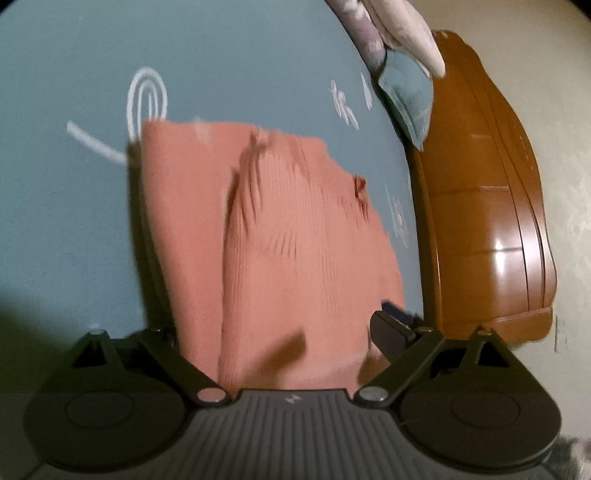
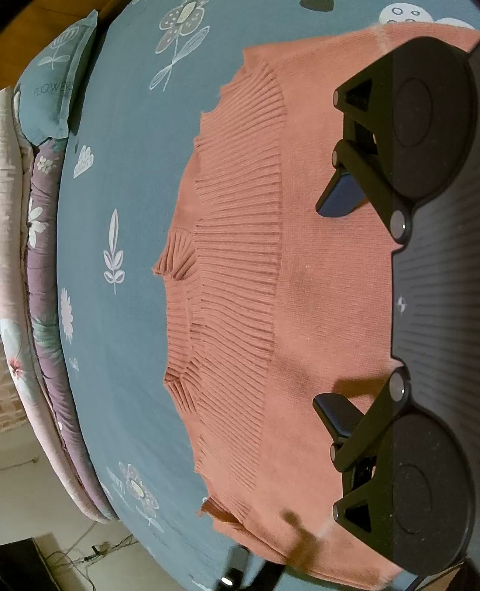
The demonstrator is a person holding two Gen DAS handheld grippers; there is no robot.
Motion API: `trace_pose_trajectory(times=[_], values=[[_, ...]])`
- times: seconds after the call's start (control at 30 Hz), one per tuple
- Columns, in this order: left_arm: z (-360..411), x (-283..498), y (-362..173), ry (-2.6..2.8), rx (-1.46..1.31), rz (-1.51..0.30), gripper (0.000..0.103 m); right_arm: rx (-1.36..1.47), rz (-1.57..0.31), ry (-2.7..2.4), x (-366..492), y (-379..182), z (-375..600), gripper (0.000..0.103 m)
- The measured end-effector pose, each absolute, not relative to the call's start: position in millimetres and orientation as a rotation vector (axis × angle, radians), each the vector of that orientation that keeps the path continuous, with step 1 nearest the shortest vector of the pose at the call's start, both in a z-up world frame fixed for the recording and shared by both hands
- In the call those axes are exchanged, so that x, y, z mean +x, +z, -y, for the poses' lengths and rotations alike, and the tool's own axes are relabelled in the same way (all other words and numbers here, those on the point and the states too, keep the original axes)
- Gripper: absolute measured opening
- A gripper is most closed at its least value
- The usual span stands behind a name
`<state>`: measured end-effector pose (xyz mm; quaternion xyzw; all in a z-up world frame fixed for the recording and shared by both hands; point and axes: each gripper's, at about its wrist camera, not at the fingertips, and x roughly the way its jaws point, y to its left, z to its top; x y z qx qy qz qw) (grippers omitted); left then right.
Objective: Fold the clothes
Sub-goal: 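Lower the left tool onto the sweater's side edge beside the collar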
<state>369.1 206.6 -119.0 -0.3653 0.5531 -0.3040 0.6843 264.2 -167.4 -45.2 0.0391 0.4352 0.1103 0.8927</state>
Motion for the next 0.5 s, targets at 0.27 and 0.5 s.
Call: trace_pose_trajectory(times=[0.27,0.5], values=[[-197.1,380.3,-117.1,-0.697,-0.739,-1.287,0.091,0.195,-0.875,0.329,272.4,-28.0,162.1,0.103],[-184.5,373.8,-101.4,-0.647,-0.565,-1.315,0.081,0.232,-0.962,0.405,280.4,-12.8,145.3,0.103]])
